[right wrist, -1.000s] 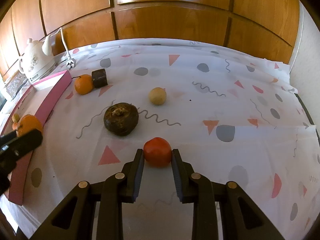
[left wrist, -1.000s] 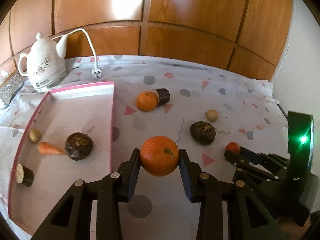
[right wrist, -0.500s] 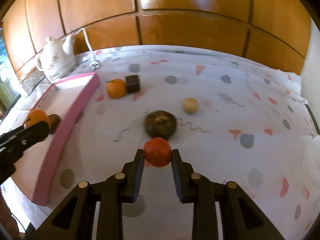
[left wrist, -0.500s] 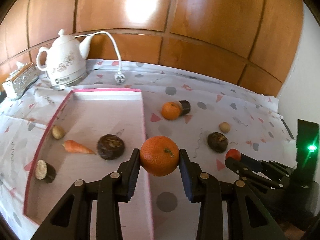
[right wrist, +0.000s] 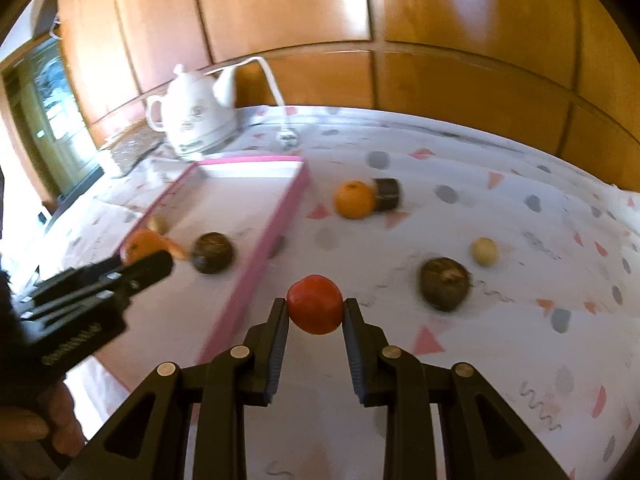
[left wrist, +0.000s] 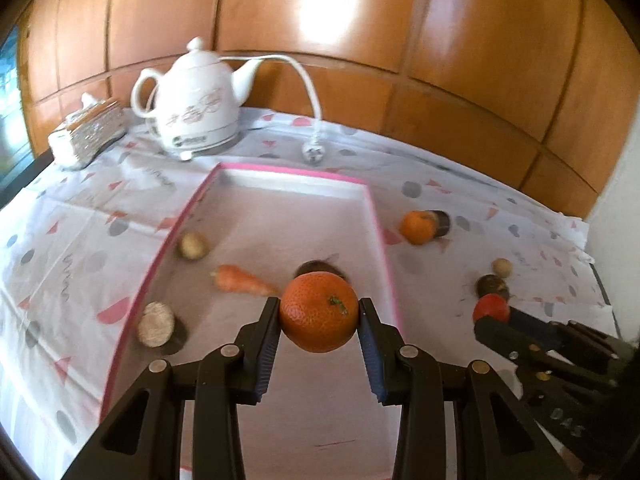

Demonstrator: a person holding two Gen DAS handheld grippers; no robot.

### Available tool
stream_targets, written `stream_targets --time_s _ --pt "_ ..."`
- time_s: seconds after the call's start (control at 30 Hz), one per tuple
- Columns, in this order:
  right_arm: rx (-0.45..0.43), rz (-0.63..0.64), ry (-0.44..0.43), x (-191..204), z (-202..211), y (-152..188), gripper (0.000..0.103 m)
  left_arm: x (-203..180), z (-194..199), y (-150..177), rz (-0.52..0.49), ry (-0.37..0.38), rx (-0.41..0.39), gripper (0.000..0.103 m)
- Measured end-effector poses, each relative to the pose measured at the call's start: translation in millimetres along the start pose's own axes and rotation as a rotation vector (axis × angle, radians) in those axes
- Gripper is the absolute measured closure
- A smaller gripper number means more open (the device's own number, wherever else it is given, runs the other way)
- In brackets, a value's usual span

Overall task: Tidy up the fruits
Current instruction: 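Lift the mandarin and tomato and carry them over the pink tray, then lower the mandarin and tomato into the tray and open both tools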

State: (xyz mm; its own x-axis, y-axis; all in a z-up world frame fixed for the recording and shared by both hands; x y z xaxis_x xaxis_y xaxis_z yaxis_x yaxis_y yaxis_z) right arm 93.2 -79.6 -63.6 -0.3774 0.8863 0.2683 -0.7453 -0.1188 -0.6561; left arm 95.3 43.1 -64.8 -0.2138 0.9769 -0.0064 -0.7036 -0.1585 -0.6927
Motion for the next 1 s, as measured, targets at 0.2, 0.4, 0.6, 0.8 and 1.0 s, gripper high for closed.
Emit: stream_targets --time_s 0.2,0.4,0.6,0.8,1.0 --pt "0.014 0.06 -0.068 31 -8 -9 0.075 29 -5 7 0.04 -0.045 0.012 0.065" --pt "0.034 0.108 -0.115 57 -16 -17 0.075 50 -3 7 0.075 -0.074 0.004 0.064" --pt "0.054 0.121 -0.142 75 -30 -26 0.075 58 -1 4 0.1 -0.08 0.003 0.064" --pt "0.069 0.131 -0.142 85 -41 -27 0.075 63 -2 5 0.111 -0.083 0.006 0.064" --pt "0.068 0.12 -0.145 86 -47 -26 0.074 64 -3 6 0.117 -0.088 0.015 0.064"
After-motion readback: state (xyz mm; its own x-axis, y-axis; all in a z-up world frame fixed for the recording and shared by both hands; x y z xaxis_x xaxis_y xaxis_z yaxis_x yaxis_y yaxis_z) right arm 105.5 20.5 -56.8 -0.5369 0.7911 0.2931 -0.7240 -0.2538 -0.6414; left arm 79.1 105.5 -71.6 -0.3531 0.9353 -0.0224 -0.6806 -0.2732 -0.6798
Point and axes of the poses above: each gripper's, at about its wrist camera, not at the fingertips, and z roughly against the way its jaws point, x to its left, y to its underside, the point moved 6 cm from there along -z, roughly the way its jaws point, and after that the axes turned 13 degrees about -y, right-handed, at the moved point
